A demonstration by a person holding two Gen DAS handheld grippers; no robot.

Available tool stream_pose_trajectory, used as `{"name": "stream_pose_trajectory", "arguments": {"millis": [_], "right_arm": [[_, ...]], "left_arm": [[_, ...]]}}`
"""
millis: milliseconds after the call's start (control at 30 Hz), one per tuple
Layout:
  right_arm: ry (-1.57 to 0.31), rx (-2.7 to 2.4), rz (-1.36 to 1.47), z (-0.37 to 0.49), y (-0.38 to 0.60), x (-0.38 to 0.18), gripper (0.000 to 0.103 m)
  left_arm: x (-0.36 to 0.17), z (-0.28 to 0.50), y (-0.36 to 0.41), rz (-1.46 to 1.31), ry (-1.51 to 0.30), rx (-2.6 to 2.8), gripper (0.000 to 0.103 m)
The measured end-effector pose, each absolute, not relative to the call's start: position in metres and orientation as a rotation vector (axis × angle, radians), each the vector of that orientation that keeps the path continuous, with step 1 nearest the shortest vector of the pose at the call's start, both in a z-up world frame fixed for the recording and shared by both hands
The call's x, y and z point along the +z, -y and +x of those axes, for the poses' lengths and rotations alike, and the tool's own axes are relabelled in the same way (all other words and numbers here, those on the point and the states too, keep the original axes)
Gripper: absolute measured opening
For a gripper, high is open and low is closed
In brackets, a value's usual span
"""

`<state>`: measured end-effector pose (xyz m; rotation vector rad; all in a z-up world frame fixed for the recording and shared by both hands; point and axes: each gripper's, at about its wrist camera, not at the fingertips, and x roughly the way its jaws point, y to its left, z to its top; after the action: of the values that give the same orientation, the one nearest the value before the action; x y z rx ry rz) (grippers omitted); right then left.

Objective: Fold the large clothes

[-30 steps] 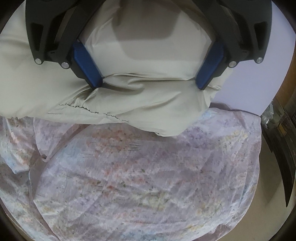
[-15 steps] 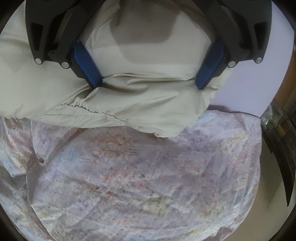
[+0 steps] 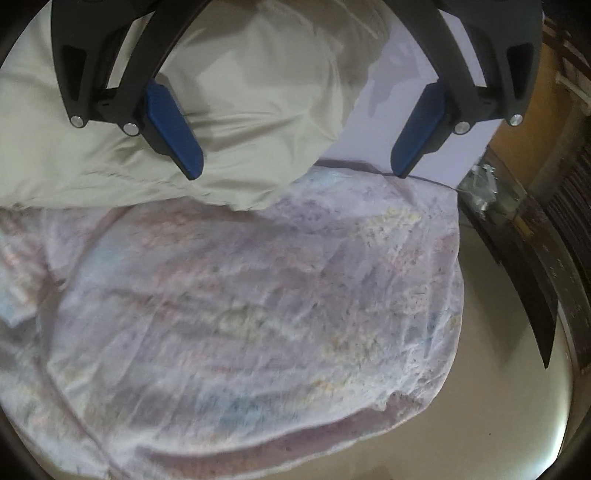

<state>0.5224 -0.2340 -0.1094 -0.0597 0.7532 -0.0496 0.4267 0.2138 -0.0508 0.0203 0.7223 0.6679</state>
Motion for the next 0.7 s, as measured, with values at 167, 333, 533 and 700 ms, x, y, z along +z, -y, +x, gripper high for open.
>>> {"name": "stream_pose_trajectory", "arguments": {"millis": [167,333,533,700], "right_arm": [[-0.78,-0.069,-0.07,0.523,0.233,-0.122,0.076],[-0.805,-0.056,-0.028,0.529,0.241,-0.129,0.08],[-0.83,-0.022,0.027,0.544,0.265,-0.139,0.081],[-0.843,0.009,0.076,0.548,0.277,-0.144,0.082]], "left_arm": [[-0.073,0.425,-0.227,-0.024,-0.757,0.685,0.101],[-0.082,0.427,-0.238,-0.092,-0.776,0.664,0.101],[-0.093,0.426,-0.25,-0.191,-0.804,0.61,0.101],[-0.1,0.427,-0.26,-0.261,-0.815,0.573,0.101]]}}
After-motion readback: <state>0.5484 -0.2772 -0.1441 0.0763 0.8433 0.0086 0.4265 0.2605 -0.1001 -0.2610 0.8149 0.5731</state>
